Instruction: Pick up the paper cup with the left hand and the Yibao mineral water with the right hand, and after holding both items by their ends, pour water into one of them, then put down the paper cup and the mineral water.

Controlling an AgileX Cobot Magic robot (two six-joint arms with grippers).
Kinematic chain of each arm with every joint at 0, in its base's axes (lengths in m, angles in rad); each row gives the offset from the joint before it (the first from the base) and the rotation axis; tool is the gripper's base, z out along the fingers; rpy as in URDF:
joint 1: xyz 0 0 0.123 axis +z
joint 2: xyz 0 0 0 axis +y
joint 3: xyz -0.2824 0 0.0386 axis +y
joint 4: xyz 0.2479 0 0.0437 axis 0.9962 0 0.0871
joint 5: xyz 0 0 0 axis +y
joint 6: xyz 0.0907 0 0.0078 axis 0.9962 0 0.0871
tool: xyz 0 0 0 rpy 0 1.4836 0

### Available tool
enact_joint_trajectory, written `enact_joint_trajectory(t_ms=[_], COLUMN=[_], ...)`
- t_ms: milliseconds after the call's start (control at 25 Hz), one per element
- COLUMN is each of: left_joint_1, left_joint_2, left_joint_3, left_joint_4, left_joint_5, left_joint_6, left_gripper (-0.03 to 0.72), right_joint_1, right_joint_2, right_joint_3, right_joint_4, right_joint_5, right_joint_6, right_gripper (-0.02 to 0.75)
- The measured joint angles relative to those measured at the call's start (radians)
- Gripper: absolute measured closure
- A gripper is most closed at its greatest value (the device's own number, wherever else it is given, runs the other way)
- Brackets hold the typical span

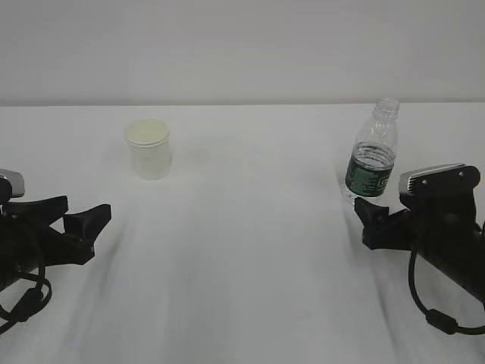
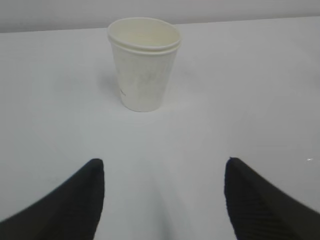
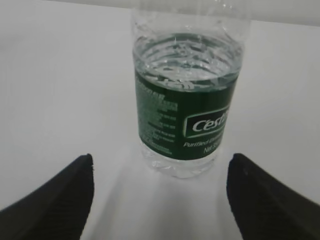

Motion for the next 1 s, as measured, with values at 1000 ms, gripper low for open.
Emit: enact_joint_trajectory(t_ms=[1000], left_joint_1=[0.0], left_joint_2=[0.0], left_joint_3=[0.0], left_joint_4=[0.0], left_joint_5=[0.0], left_joint_6=[0.0], left_gripper=[0.16], right_joint_1=[0.0], right_joint_2=[0.044], right_joint_3=[-0.093], right_joint_4=[0.025], right_joint_5=[0.0], right_joint_6=[0.006], right_gripper=[0.113])
